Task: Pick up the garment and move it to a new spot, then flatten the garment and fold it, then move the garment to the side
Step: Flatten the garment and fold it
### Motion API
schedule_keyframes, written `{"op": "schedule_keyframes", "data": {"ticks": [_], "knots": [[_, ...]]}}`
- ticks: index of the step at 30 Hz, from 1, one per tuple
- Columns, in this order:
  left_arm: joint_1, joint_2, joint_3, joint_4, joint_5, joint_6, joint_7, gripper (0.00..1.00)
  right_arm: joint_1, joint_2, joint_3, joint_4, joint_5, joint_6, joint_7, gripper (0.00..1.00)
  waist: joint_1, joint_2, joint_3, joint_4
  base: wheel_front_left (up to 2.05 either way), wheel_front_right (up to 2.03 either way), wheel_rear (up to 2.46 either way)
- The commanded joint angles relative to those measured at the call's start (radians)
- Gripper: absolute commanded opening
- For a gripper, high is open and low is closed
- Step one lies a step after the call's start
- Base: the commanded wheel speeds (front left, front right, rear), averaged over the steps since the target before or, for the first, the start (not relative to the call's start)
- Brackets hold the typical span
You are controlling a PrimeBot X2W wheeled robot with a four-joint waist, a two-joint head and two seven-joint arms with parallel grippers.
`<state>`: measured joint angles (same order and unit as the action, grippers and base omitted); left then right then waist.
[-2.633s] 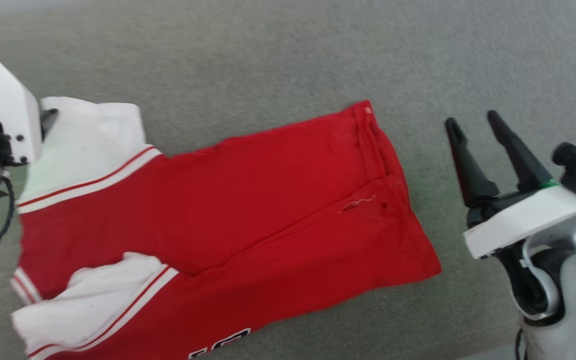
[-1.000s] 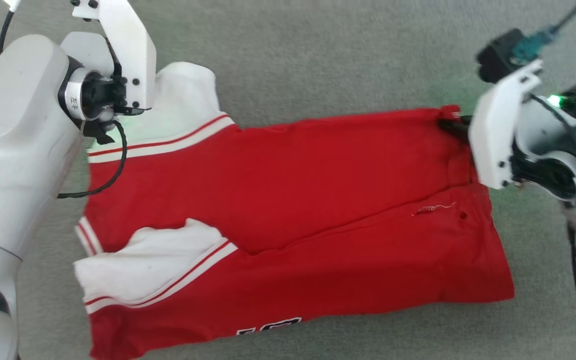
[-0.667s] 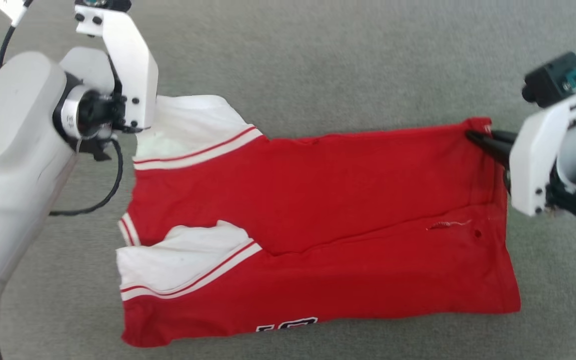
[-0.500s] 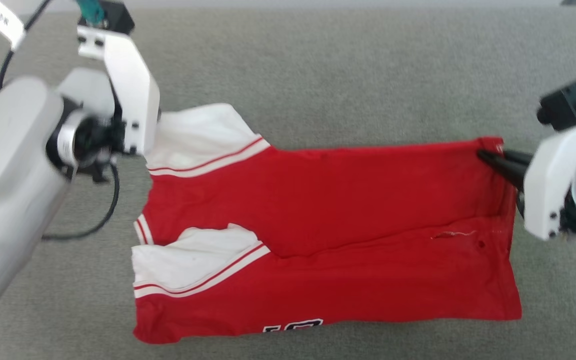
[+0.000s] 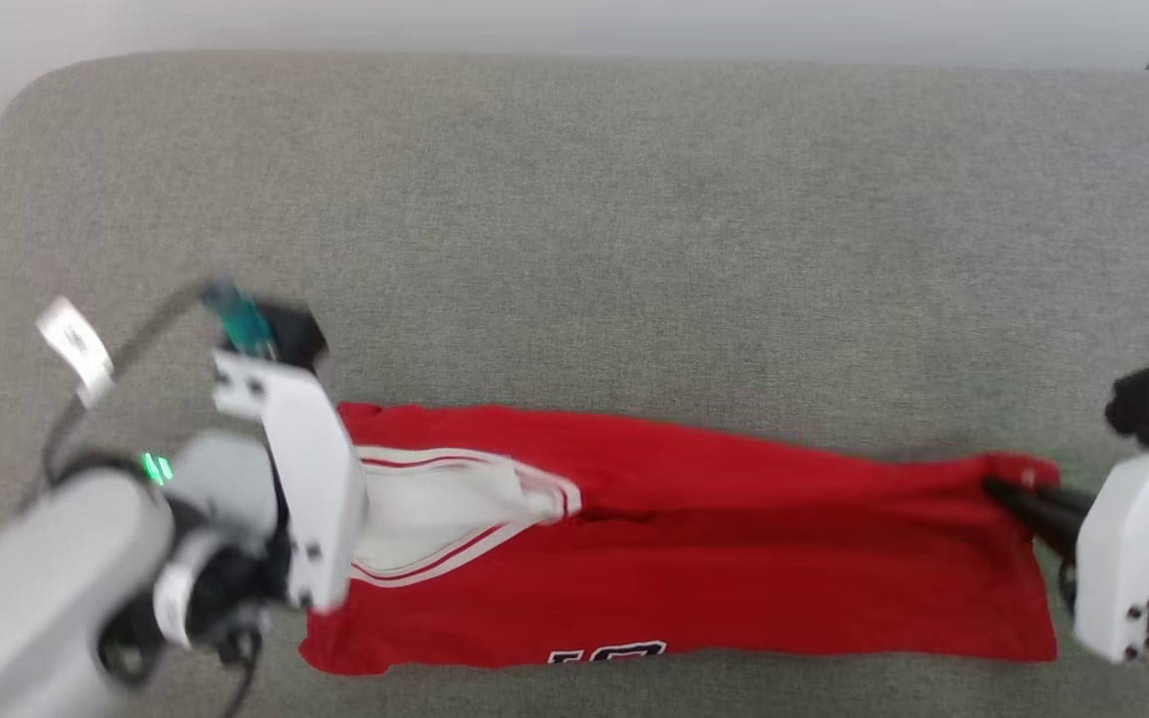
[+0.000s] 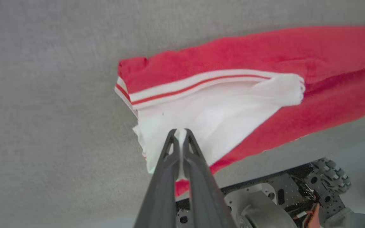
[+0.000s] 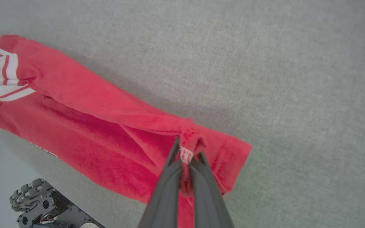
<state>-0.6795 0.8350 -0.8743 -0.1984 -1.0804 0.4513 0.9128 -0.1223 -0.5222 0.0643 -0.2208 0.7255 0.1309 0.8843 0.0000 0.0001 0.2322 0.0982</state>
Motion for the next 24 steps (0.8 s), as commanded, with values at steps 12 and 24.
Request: {"op": "schedule_keyframes", "data": {"ticks": [12,24], "knots": [[0.130,-0.089,0.018,0.170,-0.048,-0.103,-0.194,1.00,-0.011,0.084,0.050,0.113,-0.064,0.000,-0.055,1.00,0.0000,-0.0001,-0.003,0.009,0.00,0.00,0.00],[0.265,-0.067,0.150,0.135,0.017,-0.176,-0.623,1.00,0.060,0.057,-0.074,0.098,-0.020,0.000,-0.028,1.00,0.0000,-0.0001,-0.043,0.032,0.00,0.00,0.00]]}}
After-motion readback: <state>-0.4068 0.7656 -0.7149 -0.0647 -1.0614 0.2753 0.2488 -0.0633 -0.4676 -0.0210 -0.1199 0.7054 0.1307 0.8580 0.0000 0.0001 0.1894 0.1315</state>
